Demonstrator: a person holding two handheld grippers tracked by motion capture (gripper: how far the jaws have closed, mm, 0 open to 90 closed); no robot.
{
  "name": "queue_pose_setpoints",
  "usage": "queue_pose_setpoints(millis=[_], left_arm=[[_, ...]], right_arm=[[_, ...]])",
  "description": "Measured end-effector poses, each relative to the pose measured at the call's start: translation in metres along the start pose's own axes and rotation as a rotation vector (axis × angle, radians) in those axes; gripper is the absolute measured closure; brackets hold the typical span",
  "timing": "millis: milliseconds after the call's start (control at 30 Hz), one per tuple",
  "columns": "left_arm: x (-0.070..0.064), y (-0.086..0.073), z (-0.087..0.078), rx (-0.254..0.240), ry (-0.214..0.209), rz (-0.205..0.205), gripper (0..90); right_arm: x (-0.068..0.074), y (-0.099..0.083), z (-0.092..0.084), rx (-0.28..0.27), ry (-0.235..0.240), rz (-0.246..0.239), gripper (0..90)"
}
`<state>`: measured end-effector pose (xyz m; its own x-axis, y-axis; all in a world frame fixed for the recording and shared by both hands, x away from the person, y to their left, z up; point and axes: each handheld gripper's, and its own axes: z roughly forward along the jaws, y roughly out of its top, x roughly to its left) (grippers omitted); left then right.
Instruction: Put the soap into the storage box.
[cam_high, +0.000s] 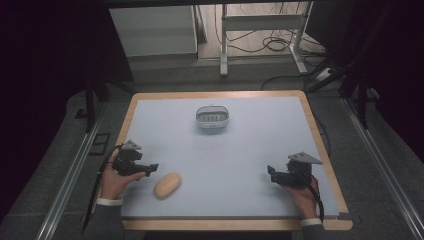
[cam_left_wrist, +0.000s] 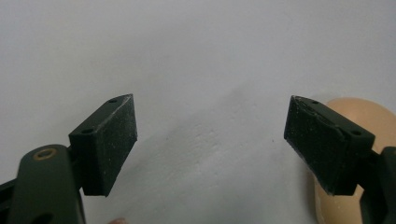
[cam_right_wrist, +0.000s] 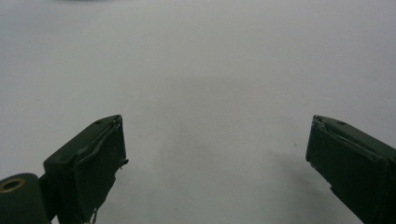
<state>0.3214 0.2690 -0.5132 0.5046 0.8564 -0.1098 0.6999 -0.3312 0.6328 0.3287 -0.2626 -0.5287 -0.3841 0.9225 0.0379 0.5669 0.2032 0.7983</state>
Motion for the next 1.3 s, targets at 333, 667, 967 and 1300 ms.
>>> queue_pose_setpoints(millis=[333,667,967,1300], left_arm=[[-0.005,-0.003,-0.007,-0.002,-0.016,-0.003,21.2],[-0.009,-0.001,-0.005,0.019,0.013,0.004,21.3],[-0.013,-0.003,-0.019,0.044,0.029,0.020,21.7],[-0.025,0.008,-0.022,0.071,0.003,0.071,21.5]], right_arm=[[0.003,-0.003,-0.005,-0.053,-0.020,-0.021,8.5],[0.001,-0.005,-0.009,-0.090,-0.017,-0.008,9.2],[0.000,-0.005,-0.008,-0.085,-0.020,-0.005,9.6],[0.002,-0.005,-0.008,-0.081,-0.038,-0.007,9.6]])
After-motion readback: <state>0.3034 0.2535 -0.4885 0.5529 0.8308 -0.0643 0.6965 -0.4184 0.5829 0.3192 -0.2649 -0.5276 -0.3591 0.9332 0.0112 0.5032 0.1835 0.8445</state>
